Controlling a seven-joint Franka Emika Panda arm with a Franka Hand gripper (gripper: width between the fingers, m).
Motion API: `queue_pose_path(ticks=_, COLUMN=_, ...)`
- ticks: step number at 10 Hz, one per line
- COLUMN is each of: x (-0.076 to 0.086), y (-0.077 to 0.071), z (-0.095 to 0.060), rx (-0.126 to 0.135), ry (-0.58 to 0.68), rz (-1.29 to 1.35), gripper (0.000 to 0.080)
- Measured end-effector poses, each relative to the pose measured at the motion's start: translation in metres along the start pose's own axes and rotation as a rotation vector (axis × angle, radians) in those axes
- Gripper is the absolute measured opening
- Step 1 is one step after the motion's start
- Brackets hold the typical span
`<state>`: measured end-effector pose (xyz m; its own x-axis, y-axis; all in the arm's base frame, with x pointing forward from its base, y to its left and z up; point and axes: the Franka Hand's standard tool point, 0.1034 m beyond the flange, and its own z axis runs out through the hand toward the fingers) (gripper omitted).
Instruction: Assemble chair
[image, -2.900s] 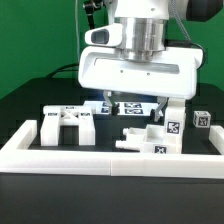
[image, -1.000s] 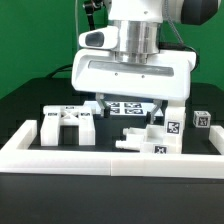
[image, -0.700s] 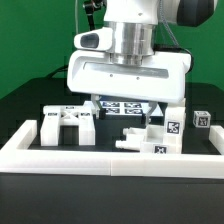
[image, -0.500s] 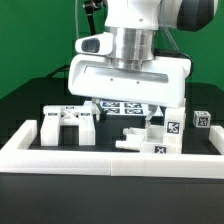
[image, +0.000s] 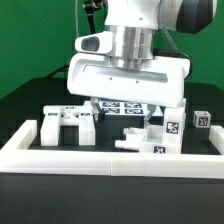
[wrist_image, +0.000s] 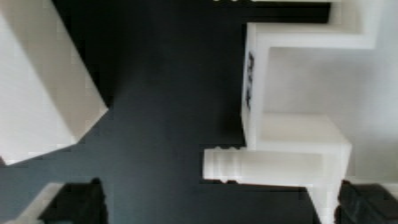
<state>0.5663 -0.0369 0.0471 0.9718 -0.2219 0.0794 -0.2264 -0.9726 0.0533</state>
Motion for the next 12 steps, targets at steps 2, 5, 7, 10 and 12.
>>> queue_pose_path(ticks=2, x=0.001, y=0.003, z=-0.011, rx=0.011, ry=0.006, rz=0.009, gripper=0.0649)
queue_pose_path(ticks=5, x=-0.006, y=0.010, z=-0.011, rx=0.006, ry=0.017, rz=0.017, gripper=0.0649)
queue_pose_path(ticks=7, x=-0.008, y=0.011, z=-0.005, rx=-0.002, ry=0.021, rz=0.014, gripper=0.0649)
queue_pose_path(ticks=10, x=-0.011, y=0.013, z=-0.001, rx=-0.008, ry=0.014, rz=0.014, gripper=0.0649)
queue_pose_path(ticks=12, x=-0.012, y=0.015, z=0.001, rx=-0.013, ry=0.023, rz=0.009, gripper=0.0649)
